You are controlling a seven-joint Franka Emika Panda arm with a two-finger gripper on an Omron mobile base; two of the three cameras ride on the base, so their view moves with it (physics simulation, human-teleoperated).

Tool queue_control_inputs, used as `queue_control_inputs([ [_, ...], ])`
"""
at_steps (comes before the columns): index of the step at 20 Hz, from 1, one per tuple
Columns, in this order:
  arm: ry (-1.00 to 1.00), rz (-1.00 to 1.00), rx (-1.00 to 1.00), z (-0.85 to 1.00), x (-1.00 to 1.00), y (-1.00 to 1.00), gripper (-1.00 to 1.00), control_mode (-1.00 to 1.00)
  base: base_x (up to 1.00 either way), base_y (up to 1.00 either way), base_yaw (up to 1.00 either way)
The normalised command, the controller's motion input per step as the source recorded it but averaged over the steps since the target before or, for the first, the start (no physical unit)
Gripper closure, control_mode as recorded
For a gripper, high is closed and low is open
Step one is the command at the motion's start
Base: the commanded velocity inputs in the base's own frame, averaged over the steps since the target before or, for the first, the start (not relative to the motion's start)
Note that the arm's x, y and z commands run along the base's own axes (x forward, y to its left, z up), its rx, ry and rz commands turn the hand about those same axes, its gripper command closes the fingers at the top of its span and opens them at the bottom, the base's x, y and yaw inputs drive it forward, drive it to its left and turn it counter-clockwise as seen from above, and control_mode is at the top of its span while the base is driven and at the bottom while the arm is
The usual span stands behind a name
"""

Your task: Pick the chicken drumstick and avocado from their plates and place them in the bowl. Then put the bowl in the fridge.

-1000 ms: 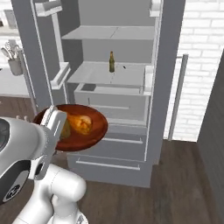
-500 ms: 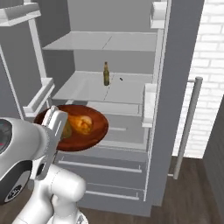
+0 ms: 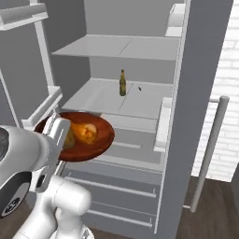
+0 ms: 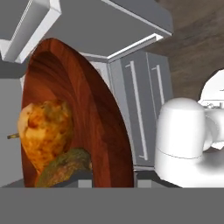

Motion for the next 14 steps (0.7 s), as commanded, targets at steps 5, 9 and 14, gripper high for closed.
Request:
queue_control_inputs([
  [5,0.00,0.00,0.00,0.00,0.00,0.00,1.00,1.00,0.79,-0.19,0.03],
  [9,0.00,0.00,0.00,0.00,0.00,0.00,1.00,1.00,0.93,-0.01,0.00],
  [14,0.00,0.00,0.00,-0.10,0.37,-0.04,1.00,-1.00,0.29,0.00,0.00],
])
